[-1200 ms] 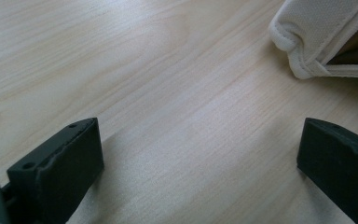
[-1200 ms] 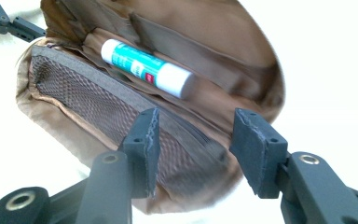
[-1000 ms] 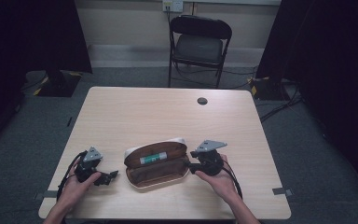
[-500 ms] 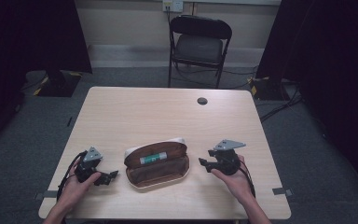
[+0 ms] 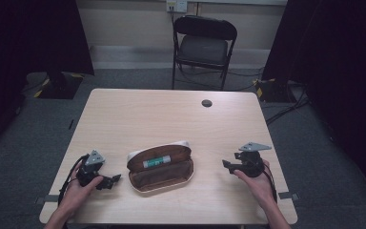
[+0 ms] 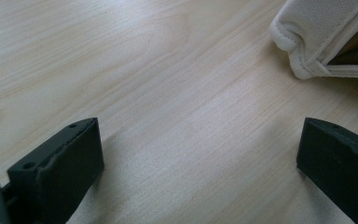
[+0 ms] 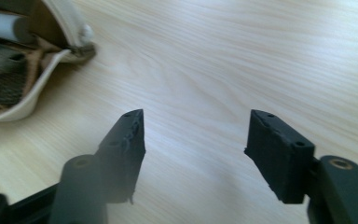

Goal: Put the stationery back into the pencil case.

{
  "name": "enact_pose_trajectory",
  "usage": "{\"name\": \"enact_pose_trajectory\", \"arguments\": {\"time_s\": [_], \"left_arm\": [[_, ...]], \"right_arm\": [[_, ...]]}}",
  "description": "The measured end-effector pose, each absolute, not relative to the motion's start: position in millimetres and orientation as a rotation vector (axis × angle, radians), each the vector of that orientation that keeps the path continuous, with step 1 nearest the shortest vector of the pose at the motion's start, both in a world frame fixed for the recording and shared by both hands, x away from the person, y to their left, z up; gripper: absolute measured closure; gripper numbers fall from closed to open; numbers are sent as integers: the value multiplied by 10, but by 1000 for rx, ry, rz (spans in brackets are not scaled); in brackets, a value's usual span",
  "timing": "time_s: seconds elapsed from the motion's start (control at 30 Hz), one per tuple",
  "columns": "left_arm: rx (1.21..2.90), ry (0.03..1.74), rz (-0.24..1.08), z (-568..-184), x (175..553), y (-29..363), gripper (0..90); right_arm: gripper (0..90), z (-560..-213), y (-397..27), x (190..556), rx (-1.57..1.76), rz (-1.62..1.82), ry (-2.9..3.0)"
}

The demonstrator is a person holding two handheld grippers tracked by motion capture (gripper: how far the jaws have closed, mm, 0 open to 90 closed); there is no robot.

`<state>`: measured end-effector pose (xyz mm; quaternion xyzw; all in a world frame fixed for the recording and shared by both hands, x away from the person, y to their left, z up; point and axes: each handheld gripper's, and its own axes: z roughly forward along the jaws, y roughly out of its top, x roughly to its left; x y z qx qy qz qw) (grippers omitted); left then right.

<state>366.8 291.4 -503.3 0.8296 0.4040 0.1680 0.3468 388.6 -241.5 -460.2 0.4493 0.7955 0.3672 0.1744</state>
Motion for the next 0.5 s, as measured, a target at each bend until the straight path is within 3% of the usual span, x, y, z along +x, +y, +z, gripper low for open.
{"name": "enact_pose_trajectory", "arguments": {"time_s": [0.27, 0.5], "left_arm": [[2146, 1056, 434, -5034, 3672, 2908, 0], [2146, 1056, 433, -5034, 3672, 2908, 0]], "right_arm": [[187, -4754, -2691, 3929, 1418, 943, 2168], [147, -4880, -2857, 4017, 1519, 825, 2116]]}}
